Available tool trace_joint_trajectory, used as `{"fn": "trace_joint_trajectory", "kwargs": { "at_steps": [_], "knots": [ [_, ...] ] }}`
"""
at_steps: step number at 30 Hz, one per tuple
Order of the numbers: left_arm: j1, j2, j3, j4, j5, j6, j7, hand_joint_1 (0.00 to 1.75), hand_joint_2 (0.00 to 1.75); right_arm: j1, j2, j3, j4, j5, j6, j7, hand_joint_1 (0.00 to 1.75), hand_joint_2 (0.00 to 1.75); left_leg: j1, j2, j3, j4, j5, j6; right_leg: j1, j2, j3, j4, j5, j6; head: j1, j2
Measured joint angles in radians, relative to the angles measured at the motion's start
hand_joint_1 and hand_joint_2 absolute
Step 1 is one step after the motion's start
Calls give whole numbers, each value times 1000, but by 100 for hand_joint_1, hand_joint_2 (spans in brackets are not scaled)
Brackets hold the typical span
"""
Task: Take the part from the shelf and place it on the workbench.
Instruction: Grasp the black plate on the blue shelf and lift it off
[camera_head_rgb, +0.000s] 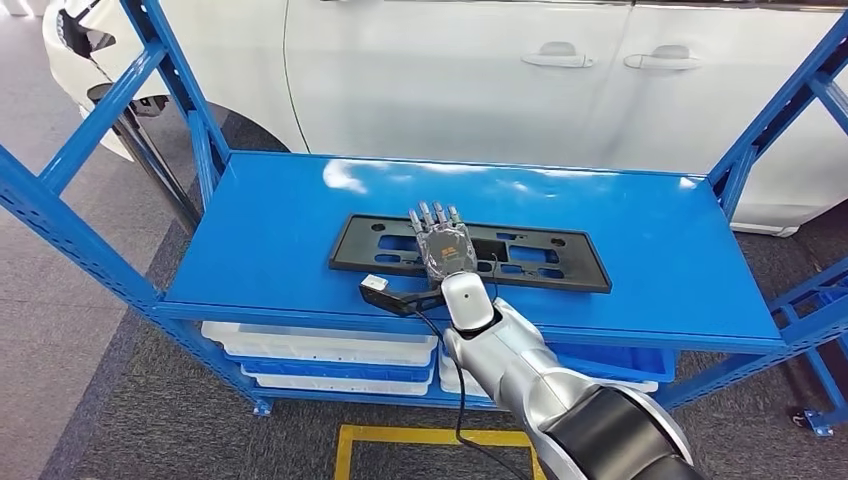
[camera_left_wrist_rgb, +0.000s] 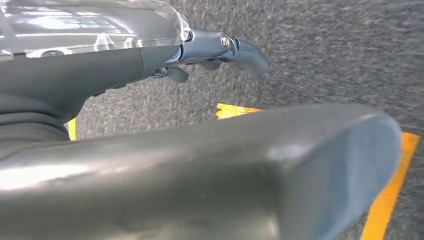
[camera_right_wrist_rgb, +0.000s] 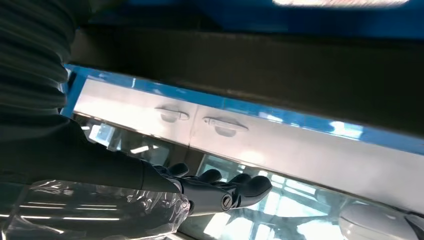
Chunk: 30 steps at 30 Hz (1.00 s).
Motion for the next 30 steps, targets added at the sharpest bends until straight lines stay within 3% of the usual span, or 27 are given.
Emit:
{"fn": "trace_joint_trajectory", "kwargs": {
  "at_steps": [2,5,7,9,10,11,13,14,16,17,18,21,22,24,25,26,27,30],
  "knots": [
    [0,-1,0,0,-2,2,-2,0,0,-6,-2,6,0,0,18,27,0,175,-1,0,1,-1,-5,-9,6,0,17,-42,5,-8,0,0],
    [1,-1,1,0,-3,2,-4,0,0,-12,-5,13,0,0,27,47,0,175,0,2,1,9,-18,-23,-1,1,26,-59,8,-17,0,0],
    [1,0,1,0,-4,2,-5,0,0,-17,-5,18,0,0,31,59,0,175,3,3,-35,91,-64,-32,-7,-1,36,-68,10,-24,0,0],
    [2,0,3,0,-6,2,-5,0,0,-21,-6,22,0,0,38,72,0,175,7,3,-103,225,-121,-40,-7,-1,38,-68,7,-27,0,0],
    [3,0,5,0,-7,2,-5,0,0,-21,-6,23,0,0,41,77,0,175,9,4,-129,272,-133,-44,-7,-1,39,-68,6,-27,0,0],
    [4,0,7,0,-8,2,-5,0,0,-21,-7,23,0,0,44,82,0,175,11,4,-139,281,-123,-47,-7,0,40,-66,3,-26,0,0],
    [4,1,9,0,-9,2,-5,0,0,-23,-10,25,0,0,46,90,0,175,15,4,-100,184,-53,-50,-9,1,44,-60,-4,-21,0,0],
    [4,1,11,0,-9,2,-5,0,0,-25,-10,26,0,0,48,92,14,175,17,5,-66,113,-21,-50,-8,2,46,-55,-9,-16,0,0],
    [2,1,14,0,-10,2,-5,0,0,-29,-11,27,0,0,61,98,95,175,15,4,-24,22,11,-41,-5,4,44,-46,-15,-6,0,0],
    [2,1,15,0,-11,2,-5,0,0,-31,-12,27,0,0,71,102,139,175,13,3,-20,12,8,-35,-3,4,43,-45,-16,-2,0,0],
    [2,1,16,0,-12,2,-5,0,0,-33,-13,27,1,0,83,105,169,175,11,2,-22,11,10,-27,-3,5,42,-44,-15,3,0,0],
    [3,0,17,0,-12,2,-6,0,0,-35,-15,28,0,-1,110,113,175,175,13,2,-20,5,15,-7,-8,3,29,-14,-40,19,0,0],
    [2,1,17,0,-12,2,-6,0,0,-36,-17,28,0,-1,116,115,175,175,14,3,-20,3,16,-2,-9,2,8,32,-66,23,0,0],
    [2,1,18,0,-12,2,-7,0,0,-34,-20,28,2,-1,122,122,175,175,12,4,-21,3,16,3,-10,0,-61,175,-131,28,0,0],
    [3,1,18,0,-13,2,-7,0,0,-32,-22,28,3,-1,125,124,175,175,11,4,-21,3,16,4,-10,0,-91,234,-149,29,0,0],
    [4,1,19,0,-13,2,-7,0,0,-31,-24,28,4,0,127,126,175,175,11,3,-20,3,15,4,-10,0,-106,261,-149,28,0,0],
    [4,1,19,0,-13,2,-7,0,0,-31,-26,28,5,0,129,128,175,175,10,3,-19,3,15,4,-9,0,-99,240,-127,25,0,0],
    [3,0,19,0,-15,2,-9,0,0,-35,-29,28,6,0,131,132,172,175,6,1,-15,3,13,0,-4,0,-1,33,-28,7,0,0]
  ]
}}
